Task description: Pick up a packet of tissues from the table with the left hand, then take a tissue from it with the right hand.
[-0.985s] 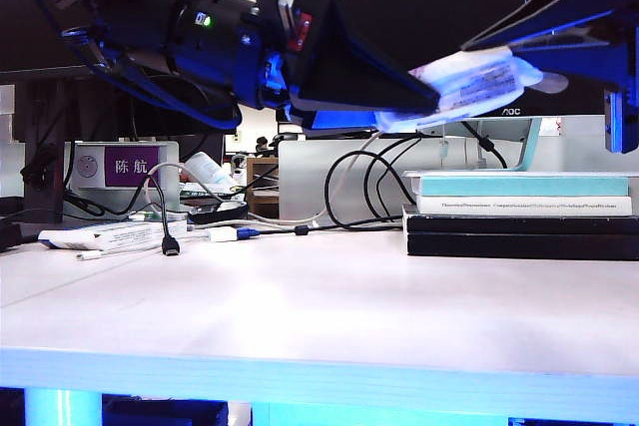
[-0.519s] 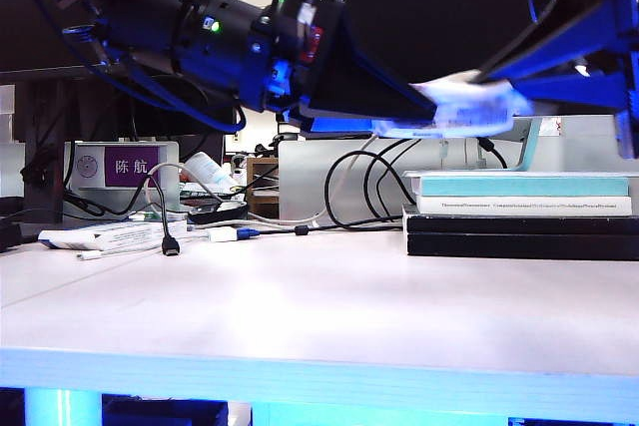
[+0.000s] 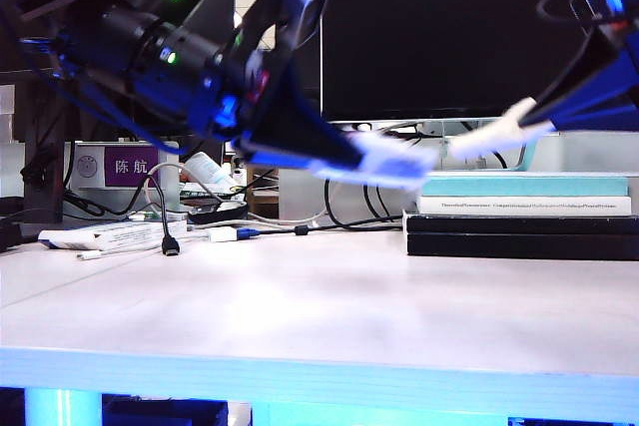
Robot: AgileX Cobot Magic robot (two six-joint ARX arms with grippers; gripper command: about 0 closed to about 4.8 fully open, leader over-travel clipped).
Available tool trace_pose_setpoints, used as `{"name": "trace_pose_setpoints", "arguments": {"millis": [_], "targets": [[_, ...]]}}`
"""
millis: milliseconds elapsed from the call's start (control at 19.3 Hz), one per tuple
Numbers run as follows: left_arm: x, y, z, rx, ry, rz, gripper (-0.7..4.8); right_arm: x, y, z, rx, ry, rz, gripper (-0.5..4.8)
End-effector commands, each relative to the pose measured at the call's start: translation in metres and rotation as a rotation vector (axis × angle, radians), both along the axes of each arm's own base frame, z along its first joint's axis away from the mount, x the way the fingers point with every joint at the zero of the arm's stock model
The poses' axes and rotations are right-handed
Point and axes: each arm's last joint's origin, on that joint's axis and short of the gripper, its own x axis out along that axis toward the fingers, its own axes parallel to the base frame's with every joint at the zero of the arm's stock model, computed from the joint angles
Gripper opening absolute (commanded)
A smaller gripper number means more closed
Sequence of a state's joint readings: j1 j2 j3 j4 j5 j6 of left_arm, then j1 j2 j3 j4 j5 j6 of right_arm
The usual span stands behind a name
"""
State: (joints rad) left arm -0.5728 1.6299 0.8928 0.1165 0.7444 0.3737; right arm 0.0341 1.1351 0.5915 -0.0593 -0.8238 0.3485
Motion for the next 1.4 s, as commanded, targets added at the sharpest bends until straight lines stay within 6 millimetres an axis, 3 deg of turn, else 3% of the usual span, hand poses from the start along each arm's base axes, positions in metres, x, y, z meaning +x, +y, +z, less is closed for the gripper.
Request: {"name": "trace_pose_setpoints", "arguments": {"millis": [52,311,467,622,933,985,1141,1244,1400], "targets": [[0.008,0.003,0.001,0.096,-0.112,0.2,1.82,0.004,-0.002,0.0,-0.144,-0.077,-0.103,-0.06],[0.021,-0.005,0.005,-0.065,-0.131,0.29,1.82,0.013,-0.008,-0.01,-0.314,-0.07,-0.271,-0.06],[0.033,-0.012,-0.015,-0.138,-0.052,0.378,1.82,0.02,-0.008,-0.023,-0.317,-0.022,-0.267,-0.06],[0.039,-0.015,-0.047,-0.104,0.065,0.415,1.82,0.029,-0.008,-0.035,-0.318,0.008,-0.263,-0.06],[0.039,-0.015,-0.055,-0.068,0.119,0.452,1.86,0.037,-0.007,-0.064,-0.337,0.126,-0.243,-0.03],[0.038,-0.015,-0.055,-0.065,0.123,0.452,2.09,0.037,-0.007,-0.066,-0.339,0.131,-0.242,0.12],[0.038,-0.014,-0.056,-0.06,0.126,0.454,4.67,0.038,-0.007,-0.064,-0.332,0.124,-0.252,2.6],[0.037,-0.013,-0.052,-0.05,0.125,0.472,4.79,0.037,-0.007,-0.062,-0.32,0.126,-0.262,3.46],[0.036,-0.009,-0.04,-0.043,0.112,0.505,4.79,0.035,-0.007,-0.052,-0.307,0.093,-0.269,3.52]]}}
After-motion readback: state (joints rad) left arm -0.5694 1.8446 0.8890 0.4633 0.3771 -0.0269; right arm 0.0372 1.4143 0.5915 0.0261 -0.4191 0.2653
